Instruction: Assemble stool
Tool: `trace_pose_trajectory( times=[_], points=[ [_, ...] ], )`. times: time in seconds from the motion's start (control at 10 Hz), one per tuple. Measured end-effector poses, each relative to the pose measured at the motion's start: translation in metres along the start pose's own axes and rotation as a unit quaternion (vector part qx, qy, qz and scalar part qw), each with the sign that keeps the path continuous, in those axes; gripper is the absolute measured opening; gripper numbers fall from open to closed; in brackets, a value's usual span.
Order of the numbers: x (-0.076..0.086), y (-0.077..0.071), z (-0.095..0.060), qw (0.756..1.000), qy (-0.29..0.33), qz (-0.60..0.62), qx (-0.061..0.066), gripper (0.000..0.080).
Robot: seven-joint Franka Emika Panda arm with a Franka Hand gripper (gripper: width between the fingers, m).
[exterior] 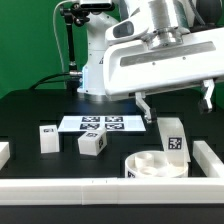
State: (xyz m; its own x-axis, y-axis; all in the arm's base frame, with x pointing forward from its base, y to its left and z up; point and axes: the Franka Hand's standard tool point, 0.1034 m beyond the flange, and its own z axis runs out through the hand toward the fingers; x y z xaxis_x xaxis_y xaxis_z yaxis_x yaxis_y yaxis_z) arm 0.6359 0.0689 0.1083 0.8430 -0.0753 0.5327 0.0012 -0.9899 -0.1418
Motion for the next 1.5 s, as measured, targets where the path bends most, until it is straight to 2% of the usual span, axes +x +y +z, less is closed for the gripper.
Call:
trace_pose_trajectory(
  times=[0.2, 0.5, 0.7, 0.8, 1.1, 1.5],
  points=[
    [-0.001, -0.001, 0.0, 1.0, -0.004, 0.0, 0.001, 0.0649],
    [-0.009, -0.002, 0.006, 0.995, -0.099, -0.006, 0.014, 0.0649],
    [0.0, 0.005, 0.004, 0.986, -0.163, -0.012, 0.023, 0.0649],
    [-0.001, 0.007, 0.002, 0.978, -0.204, -0.01, 0.03, 0.0649],
    [-0.008, -0.005, -0.001, 0.95, -0.307, -0.001, 0.053, 0.0649],
    [-0.005, -0.005, 0.003, 0.951, -0.297, -0.059, 0.058, 0.0649]
  ],
)
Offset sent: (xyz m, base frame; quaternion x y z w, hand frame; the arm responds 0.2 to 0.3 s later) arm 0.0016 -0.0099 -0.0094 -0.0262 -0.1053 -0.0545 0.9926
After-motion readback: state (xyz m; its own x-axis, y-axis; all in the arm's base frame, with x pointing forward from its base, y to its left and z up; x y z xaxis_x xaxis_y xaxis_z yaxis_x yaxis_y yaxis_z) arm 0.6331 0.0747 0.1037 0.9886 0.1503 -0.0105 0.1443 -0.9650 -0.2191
